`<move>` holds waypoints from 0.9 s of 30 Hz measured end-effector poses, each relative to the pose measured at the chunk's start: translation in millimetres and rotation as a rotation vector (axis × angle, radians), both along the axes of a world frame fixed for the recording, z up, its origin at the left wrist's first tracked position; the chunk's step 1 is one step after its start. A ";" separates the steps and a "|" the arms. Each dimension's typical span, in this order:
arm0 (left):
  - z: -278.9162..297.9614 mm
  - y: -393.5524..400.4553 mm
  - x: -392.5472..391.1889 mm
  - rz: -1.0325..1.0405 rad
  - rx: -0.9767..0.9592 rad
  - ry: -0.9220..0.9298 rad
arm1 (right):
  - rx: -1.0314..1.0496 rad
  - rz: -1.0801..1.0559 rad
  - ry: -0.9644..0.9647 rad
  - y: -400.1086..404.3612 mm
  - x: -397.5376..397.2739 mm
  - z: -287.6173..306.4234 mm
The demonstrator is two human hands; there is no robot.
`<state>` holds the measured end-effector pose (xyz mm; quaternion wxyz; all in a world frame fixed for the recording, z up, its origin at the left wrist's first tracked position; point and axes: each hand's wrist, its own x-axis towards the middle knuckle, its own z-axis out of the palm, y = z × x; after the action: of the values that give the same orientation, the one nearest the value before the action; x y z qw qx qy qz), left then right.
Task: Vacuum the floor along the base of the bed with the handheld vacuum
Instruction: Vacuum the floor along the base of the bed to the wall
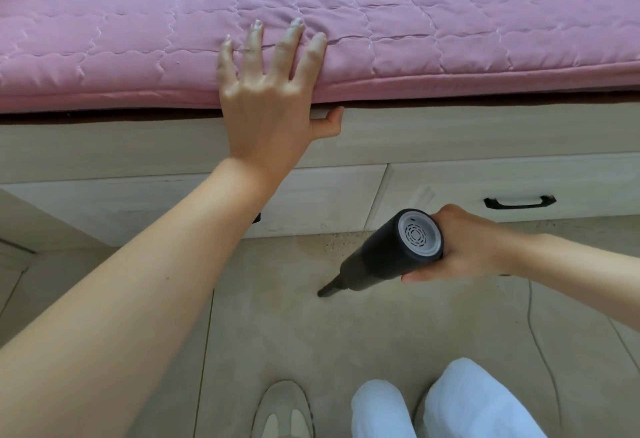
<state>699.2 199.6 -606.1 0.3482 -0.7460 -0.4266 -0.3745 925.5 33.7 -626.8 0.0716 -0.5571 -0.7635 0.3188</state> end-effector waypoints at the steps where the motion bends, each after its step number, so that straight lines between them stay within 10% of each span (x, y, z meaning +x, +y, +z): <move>1: 0.0 0.3 2.0 -0.002 -0.001 0.010 | -0.019 -0.002 0.016 -0.7 1.9 0.1; 27: -9.9 -0.1 40.1 -0.079 0.109 -0.087 | -0.158 0.065 -0.057 -13.6 30.4 9.2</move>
<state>739.3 199.5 -616.0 0.3544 -0.7253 -0.3907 -0.4424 955.9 20.1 -617.6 -0.0047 -0.5447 -0.7554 0.3641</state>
